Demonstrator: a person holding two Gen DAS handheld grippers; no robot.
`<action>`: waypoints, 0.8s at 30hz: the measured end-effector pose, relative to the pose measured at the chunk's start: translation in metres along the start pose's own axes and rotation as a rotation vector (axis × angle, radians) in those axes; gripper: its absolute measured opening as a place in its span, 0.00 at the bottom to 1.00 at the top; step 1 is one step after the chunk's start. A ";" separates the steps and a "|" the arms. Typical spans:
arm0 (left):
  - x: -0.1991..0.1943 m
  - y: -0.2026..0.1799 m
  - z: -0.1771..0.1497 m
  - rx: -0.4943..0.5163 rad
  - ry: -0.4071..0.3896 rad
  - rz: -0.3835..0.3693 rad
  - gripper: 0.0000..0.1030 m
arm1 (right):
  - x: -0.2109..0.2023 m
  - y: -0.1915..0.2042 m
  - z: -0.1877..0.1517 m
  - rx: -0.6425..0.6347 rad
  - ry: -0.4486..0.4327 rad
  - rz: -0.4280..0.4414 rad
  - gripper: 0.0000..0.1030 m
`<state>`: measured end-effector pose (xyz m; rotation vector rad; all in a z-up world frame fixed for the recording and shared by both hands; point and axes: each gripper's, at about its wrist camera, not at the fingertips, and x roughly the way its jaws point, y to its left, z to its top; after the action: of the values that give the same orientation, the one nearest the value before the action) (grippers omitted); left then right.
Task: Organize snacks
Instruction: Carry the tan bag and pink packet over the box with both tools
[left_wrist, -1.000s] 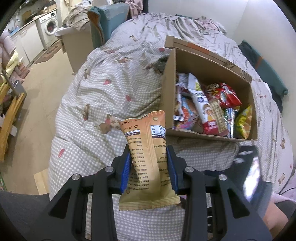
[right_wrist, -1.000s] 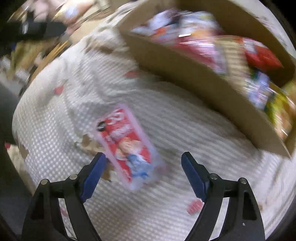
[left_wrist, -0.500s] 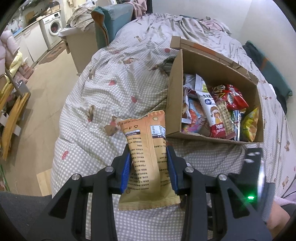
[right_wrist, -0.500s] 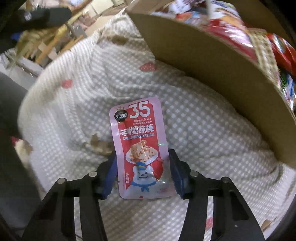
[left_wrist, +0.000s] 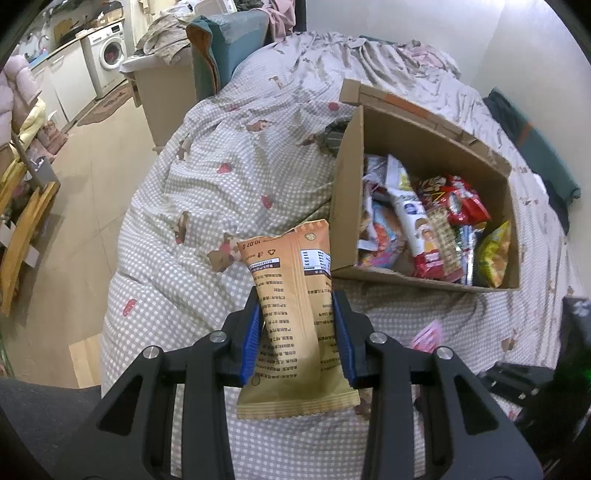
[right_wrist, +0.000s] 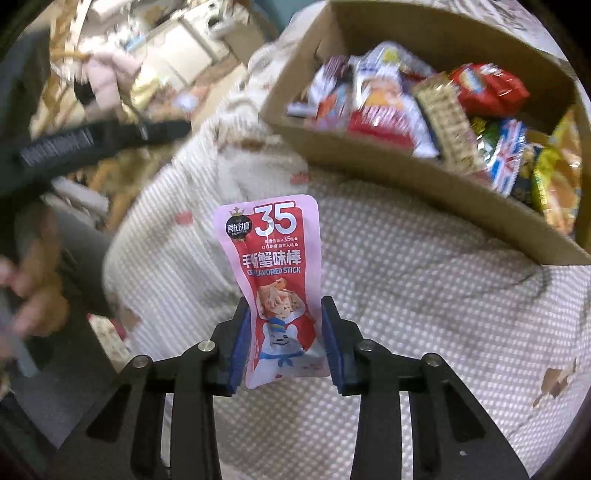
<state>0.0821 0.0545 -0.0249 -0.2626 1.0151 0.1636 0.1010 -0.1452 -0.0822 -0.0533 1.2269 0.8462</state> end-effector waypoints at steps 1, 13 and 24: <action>-0.001 -0.003 0.001 0.008 -0.002 -0.008 0.31 | -0.010 -0.004 0.002 0.016 -0.030 -0.001 0.37; 0.003 -0.072 0.066 0.184 -0.079 -0.064 0.31 | -0.079 -0.069 0.063 0.280 -0.323 -0.214 0.37; 0.048 -0.121 0.094 0.298 -0.159 -0.082 0.31 | -0.068 -0.110 0.085 0.328 -0.361 -0.211 0.37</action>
<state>0.2144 -0.0336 -0.0023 -0.0184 0.8562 -0.0413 0.2293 -0.2197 -0.0361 0.2238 0.9833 0.4394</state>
